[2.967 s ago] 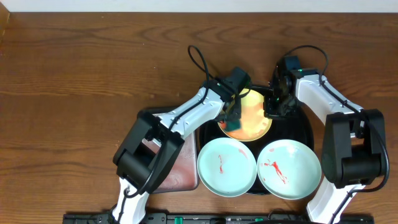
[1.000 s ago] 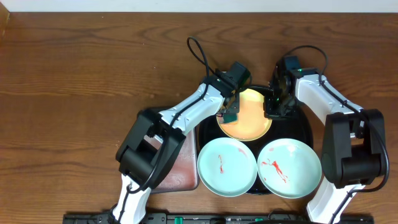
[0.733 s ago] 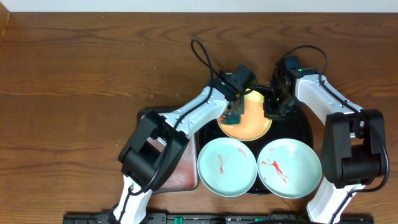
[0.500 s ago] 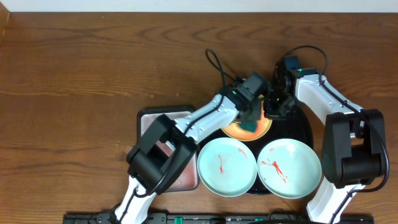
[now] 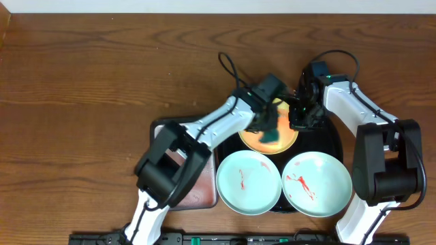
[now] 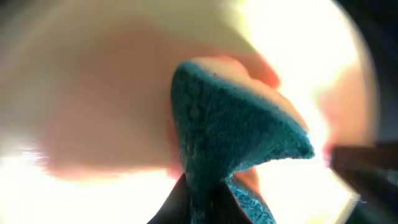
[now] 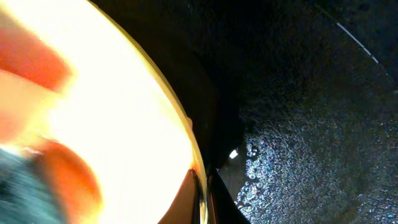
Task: Clean dirty plates on tray and stack at the side
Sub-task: 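Scrub the yellow plate with the sponge while right gripper holds rim, then return the sponge to the tray with the left gripper, then lift the yellow plate upright with the right gripper, then place the yellow plate on the table right of the tray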
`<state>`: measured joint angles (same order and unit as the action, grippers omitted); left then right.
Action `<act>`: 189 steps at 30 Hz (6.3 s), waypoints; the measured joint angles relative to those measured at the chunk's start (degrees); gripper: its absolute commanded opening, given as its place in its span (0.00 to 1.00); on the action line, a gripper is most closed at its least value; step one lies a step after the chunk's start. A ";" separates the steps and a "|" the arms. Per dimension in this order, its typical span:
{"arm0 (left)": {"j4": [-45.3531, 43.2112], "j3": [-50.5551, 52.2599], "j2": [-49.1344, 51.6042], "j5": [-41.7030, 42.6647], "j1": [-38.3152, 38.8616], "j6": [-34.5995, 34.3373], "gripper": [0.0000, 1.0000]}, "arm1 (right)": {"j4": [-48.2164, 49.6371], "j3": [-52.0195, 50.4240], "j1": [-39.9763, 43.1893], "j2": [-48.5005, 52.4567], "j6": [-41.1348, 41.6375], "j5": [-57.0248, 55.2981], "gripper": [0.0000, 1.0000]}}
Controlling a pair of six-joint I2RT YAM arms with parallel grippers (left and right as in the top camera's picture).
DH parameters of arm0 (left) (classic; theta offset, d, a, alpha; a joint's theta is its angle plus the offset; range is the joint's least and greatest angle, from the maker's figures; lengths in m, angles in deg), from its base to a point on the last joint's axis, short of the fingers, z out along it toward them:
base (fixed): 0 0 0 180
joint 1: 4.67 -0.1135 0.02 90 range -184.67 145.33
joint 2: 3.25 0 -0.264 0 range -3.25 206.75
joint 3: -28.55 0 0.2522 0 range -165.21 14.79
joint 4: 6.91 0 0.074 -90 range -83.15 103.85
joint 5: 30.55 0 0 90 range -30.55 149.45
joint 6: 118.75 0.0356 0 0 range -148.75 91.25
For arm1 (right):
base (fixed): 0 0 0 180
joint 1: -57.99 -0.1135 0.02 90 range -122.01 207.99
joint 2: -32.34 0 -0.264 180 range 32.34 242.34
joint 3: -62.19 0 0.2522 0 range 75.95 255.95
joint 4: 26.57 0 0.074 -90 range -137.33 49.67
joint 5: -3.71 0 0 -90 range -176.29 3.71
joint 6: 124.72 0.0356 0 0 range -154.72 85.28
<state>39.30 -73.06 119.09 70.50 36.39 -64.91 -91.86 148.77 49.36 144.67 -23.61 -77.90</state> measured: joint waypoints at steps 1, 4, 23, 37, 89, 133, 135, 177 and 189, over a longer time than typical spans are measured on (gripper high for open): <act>1.90 -0.22 -0.20 -2.16 -0.74 0.92 0.07 | 0.00 0.00 0.00 0.00 0.02 -0.02 0.01; 6.27 -0.42 -0.96 -9.03 -2.40 3.32 0.08 | 0.00 0.00 0.00 0.00 0.02 0.00 0.01; 12.98 -0.33 -8.59 -5.55 -1.92 6.80 0.08 | 2.32 -0.13 0.24 -0.02 1.92 2.10 0.01; 31.63 0.24 -25.27 -3.13 -17.29 10.62 0.08 | 1.75 -0.83 -0.52 -17.03 2.12 -10.67 0.01; 32.98 16.04 -40.70 -5.22 -28.15 16.74 0.82 | -8.00 -0.83 -36.11 -27.76 1.09 -65.85 0.01; 32.98 16.04 -40.70 -5.22 -28.15 16.74 0.82 | -7.80 -0.83 -42.53 -27.76 -4.81 -76.70 0.01; 32.98 16.04 -40.70 -5.22 -28.15 16.74 0.83 | -7.80 -0.83 -42.51 -27.76 -4.83 -77.15 0.01; 32.94 16.04 -40.70 -5.22 -28.15 16.74 0.82 | 1.92 -0.83 51.21 -19.23 4.00 0.55 0.01; 32.98 16.04 -40.70 -5.22 -28.15 16.74 0.83 | 0.39 -0.90 53.70 -10.29 4.00 -1.90 0.36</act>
<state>72.28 -57.02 78.40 65.28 8.24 -48.17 -91.46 147.87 103.07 134.38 -19.61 -79.81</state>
